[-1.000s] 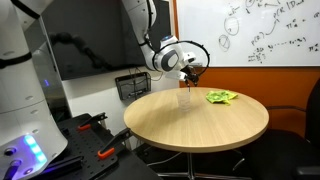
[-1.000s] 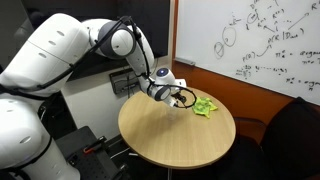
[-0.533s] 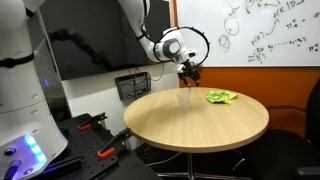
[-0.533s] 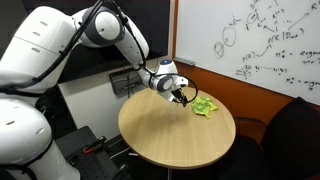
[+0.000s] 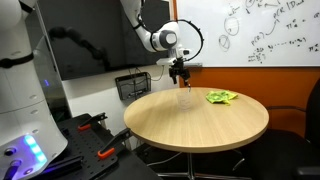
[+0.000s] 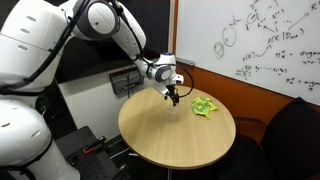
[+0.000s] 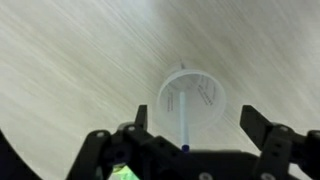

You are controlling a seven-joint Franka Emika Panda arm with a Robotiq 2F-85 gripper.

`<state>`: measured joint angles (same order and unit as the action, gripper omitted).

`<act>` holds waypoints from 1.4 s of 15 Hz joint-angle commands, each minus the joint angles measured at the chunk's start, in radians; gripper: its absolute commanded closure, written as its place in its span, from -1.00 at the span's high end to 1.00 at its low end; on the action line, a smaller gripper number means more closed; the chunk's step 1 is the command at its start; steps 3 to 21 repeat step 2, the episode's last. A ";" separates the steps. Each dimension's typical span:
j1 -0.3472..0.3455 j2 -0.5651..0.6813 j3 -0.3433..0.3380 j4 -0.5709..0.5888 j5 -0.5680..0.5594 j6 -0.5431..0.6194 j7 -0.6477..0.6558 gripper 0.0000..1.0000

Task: Put the pen in the mug

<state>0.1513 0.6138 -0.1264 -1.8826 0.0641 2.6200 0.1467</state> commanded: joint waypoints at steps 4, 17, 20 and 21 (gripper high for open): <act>-0.039 -0.023 0.025 -0.012 -0.024 -0.029 0.030 1.00; -0.039 -0.023 0.025 -0.012 -0.024 -0.029 0.030 1.00; -0.039 -0.023 0.025 -0.012 -0.024 -0.029 0.030 1.00; -0.039 -0.023 0.025 -0.012 -0.024 -0.029 0.030 1.00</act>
